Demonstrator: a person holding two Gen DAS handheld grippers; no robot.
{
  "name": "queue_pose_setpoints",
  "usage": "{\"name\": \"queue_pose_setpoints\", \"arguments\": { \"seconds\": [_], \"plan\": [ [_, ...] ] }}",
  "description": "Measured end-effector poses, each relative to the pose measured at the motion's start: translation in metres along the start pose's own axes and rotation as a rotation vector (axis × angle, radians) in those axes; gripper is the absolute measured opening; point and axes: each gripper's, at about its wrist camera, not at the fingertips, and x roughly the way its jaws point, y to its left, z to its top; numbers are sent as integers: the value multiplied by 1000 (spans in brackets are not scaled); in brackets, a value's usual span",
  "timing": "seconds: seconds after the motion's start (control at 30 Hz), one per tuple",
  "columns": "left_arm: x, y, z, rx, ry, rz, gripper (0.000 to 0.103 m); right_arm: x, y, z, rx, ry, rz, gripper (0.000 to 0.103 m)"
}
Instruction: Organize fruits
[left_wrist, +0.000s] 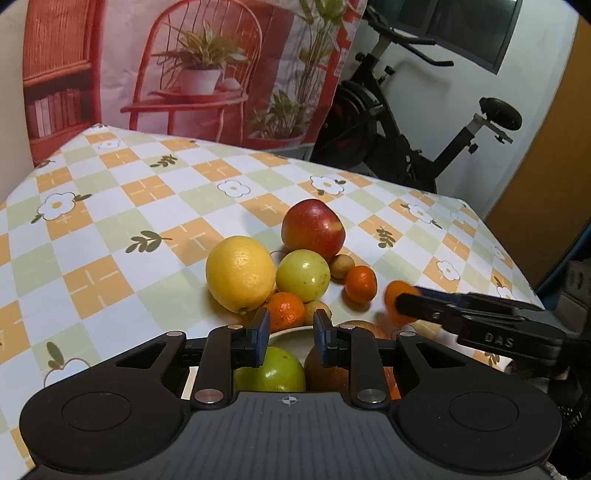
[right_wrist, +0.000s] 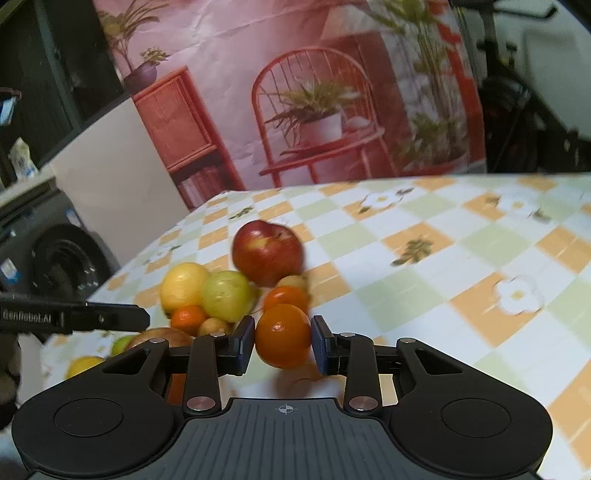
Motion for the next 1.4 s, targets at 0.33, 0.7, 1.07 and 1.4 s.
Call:
{"name": "queue_pose_setpoints", "arguments": {
  "seconds": [0.33,0.7,1.07,1.4],
  "plan": [
    [16,8,12,-49,43,14,26,-4,-2,-9,-50,-10,-35,30],
    [21,15,33,-92,-22,103,29,-5,-6,-13,-16,-5,-3,30],
    [34,10,38,-17,-21,171,47,-6,-7,-14,-11,-3,0,30],
    [42,15,34,-4,14,182,59,-5,-6,-16,-14,0,1,30]
  ]
}}
